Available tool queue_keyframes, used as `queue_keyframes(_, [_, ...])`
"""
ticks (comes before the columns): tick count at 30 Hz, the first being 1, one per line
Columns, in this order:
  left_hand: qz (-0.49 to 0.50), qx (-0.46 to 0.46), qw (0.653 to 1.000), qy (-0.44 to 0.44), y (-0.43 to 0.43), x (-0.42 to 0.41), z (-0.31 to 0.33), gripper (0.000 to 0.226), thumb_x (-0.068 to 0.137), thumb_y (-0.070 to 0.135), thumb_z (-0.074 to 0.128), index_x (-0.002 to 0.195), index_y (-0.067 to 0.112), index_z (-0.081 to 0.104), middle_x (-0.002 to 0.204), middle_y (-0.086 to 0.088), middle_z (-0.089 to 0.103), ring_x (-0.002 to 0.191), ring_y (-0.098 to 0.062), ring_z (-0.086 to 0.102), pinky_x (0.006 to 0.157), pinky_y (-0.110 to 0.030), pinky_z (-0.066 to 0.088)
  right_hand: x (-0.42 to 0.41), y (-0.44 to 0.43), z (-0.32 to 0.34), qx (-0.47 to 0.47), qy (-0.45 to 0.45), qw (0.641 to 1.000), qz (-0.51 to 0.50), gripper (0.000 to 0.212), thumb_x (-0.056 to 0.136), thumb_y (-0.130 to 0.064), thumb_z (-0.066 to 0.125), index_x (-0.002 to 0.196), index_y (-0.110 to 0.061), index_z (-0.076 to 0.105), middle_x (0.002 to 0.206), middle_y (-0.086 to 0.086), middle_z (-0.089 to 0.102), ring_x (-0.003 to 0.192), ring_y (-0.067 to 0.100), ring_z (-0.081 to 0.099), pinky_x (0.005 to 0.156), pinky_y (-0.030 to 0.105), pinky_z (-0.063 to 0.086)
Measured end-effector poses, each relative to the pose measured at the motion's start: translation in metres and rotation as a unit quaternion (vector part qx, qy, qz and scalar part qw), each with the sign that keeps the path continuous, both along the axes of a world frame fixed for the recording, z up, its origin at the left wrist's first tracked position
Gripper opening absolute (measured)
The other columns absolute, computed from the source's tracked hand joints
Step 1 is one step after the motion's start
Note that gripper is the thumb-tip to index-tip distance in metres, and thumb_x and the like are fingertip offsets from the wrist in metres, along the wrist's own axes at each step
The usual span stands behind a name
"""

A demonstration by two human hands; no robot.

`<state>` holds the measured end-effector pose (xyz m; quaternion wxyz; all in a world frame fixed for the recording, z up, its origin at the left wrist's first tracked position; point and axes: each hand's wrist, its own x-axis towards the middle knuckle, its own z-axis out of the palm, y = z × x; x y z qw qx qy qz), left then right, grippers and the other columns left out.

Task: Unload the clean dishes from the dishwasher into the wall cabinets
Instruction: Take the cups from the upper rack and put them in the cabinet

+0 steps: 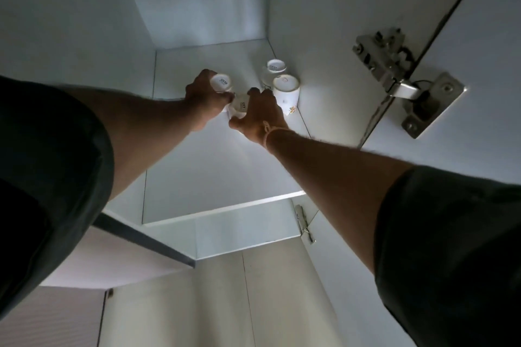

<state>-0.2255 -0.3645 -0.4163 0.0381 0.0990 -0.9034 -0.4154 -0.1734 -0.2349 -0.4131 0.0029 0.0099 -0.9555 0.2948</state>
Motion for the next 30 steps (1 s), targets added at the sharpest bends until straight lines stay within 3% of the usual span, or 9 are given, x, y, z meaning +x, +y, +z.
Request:
queue_keyframes(5, [-0.004, 0.004, 1.0, 0.007, -0.009, -0.023, -0.005, 0.066, 0.074, 0.035, 0.083, 0.13, 0.024, 0.051, 0.125, -0.005, 0.059, 0.105, -0.021, 0.057, 0.077, -0.026, 0.047, -0.017, -0.009, -0.005, -0.03, 0.039, 0.999, 0.004, 0.064, 0.08, -0.033, 0.073, 0.128, -0.007, 0.039, 0.12, 0.015, 0.056, 0.11, 0.033, 0.057, 0.082, 0.033, 0.044])
queue_keyframes(8, [0.007, 0.048, 0.999, 0.02, -0.012, -0.026, -0.009, 0.074, 0.074, 0.036, 0.083, 0.136, 0.023, 0.044, 0.129, -0.007, 0.059, 0.11, -0.023, 0.059, 0.089, -0.033, 0.054, -0.012, -0.016, -0.017, -0.021, 0.131, 0.991, -0.019, 0.055, 0.083, -0.027, 0.07, 0.124, -0.007, 0.04, 0.121, 0.015, 0.054, 0.106, 0.034, 0.055, 0.084, 0.037, 0.049])
queue_keyframes(11, [0.024, 0.082, 0.995, 0.046, -0.01, -0.023, -0.016, 0.058, 0.082, 0.028, 0.075, 0.132, 0.023, 0.047, 0.127, -0.004, 0.061, 0.11, -0.022, 0.06, 0.084, -0.03, 0.053, -0.003, -0.026, -0.038, 0.116, 0.267, 0.952, -0.096, 0.039, 0.079, -0.017, 0.065, 0.115, -0.011, 0.049, 0.11, 0.013, 0.052, 0.094, 0.031, 0.05, 0.07, 0.038, 0.045])
queue_keyframes(13, [0.044, 0.119, 0.99, 0.064, -0.008, -0.022, -0.021, 0.049, 0.077, 0.029, 0.072, 0.122, 0.028, 0.054, 0.118, -0.002, 0.065, 0.104, -0.021, 0.063, 0.085, -0.035, 0.057, 0.0, -0.034, -0.051, 0.09, 0.306, 0.945, -0.075, 0.032, 0.078, -0.008, 0.058, 0.11, -0.008, 0.057, 0.1, 0.015, 0.057, 0.085, 0.033, 0.054, 0.065, 0.039, 0.044])
queue_keyframes(15, [0.047, 0.139, 0.987, 0.067, -0.008, -0.023, -0.024, 0.046, 0.073, 0.029, 0.07, 0.116, 0.03, 0.057, 0.11, -0.002, 0.067, 0.098, -0.022, 0.065, 0.082, -0.037, 0.059, -0.002, -0.039, -0.059, 0.046, 0.307, 0.949, -0.045, 0.029, 0.081, -0.007, 0.055, 0.109, -0.006, 0.06, 0.098, 0.016, 0.061, 0.083, 0.034, 0.055, 0.063, 0.04, 0.047])
queue_keyframes(18, [0.052, 0.147, 0.985, 0.079, -0.009, -0.029, -0.026, 0.041, 0.071, 0.028, 0.069, 0.11, 0.032, 0.057, 0.104, 0.001, 0.067, 0.095, -0.02, 0.066, 0.077, -0.036, 0.059, -0.011, -0.041, -0.06, 0.033, 0.262, 0.964, -0.037, 0.032, 0.086, -0.009, 0.052, 0.117, -0.009, 0.057, 0.111, 0.015, 0.057, 0.096, 0.033, 0.052, 0.073, 0.041, 0.05])
queue_keyframes(22, [0.055, 0.158, 0.982, 0.088, -0.007, -0.04, -0.026, 0.045, 0.075, 0.033, 0.067, 0.118, 0.03, 0.057, 0.108, 0.0, 0.067, 0.091, -0.019, 0.066, 0.068, -0.034, 0.061, -0.028, -0.037, -0.058, 0.061, 0.24, 0.969, -0.02, 0.04, 0.091, -0.013, 0.052, 0.131, -0.01, 0.051, 0.127, 0.015, 0.048, 0.111, 0.033, 0.048, 0.088, 0.037, 0.047])
queue_keyframes(25, [0.048, 0.189, 0.977, 0.086, -0.003, -0.05, -0.025, 0.051, 0.078, 0.036, 0.069, 0.127, 0.029, 0.054, 0.114, -0.002, 0.064, 0.094, -0.019, 0.066, 0.073, -0.038, 0.062, -0.043, -0.038, -0.059, 0.053, 0.247, 0.967, 0.007, 0.044, 0.093, -0.013, 0.052, 0.136, -0.01, 0.048, 0.13, 0.016, 0.047, 0.114, 0.034, 0.05, 0.09, 0.039, 0.048])
queue_keyframes(30, [0.017, 0.247, 0.963, 0.101, 0.007, -0.072, -0.025, 0.065, 0.065, 0.046, 0.075, 0.123, 0.031, 0.049, 0.111, 0.001, 0.064, 0.101, -0.019, 0.066, 0.089, -0.039, 0.058, -0.08, -0.042, -0.068, 0.093, 0.242, 0.966, 0.025, 0.051, 0.091, -0.017, 0.048, 0.14, -0.006, 0.042, 0.132, 0.016, 0.046, 0.111, 0.035, 0.049, 0.093, 0.038, 0.046])
